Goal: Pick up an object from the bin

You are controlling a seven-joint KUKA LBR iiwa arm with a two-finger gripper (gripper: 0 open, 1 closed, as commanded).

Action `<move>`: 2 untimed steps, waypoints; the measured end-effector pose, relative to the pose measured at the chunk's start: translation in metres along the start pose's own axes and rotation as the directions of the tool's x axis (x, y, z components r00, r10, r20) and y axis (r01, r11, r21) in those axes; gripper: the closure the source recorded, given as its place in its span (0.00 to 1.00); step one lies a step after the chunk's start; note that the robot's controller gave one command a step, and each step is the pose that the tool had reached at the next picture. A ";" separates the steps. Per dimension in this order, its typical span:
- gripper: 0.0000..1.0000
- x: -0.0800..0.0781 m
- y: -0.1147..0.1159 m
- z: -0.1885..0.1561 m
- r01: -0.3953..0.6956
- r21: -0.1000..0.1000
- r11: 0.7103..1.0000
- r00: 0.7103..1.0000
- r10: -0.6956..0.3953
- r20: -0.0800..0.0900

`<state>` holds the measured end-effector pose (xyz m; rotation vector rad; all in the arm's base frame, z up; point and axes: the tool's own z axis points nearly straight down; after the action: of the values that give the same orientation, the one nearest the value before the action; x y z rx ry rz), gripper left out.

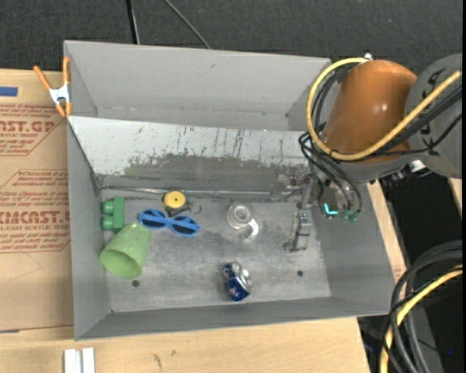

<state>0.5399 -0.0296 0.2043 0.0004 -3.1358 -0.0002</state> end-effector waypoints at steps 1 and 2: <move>0.00 0.054 0.026 0.037 0.051 -0.001 0.999 0.999 -0.051 -0.002; 0.00 0.057 0.068 0.132 0.144 0.000 0.990 0.990 -0.144 0.014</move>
Offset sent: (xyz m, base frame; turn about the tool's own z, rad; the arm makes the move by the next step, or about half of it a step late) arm -0.0510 0.0239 -0.0339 -0.0480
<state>0.4823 0.0386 0.0728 0.2276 -3.1411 -0.0025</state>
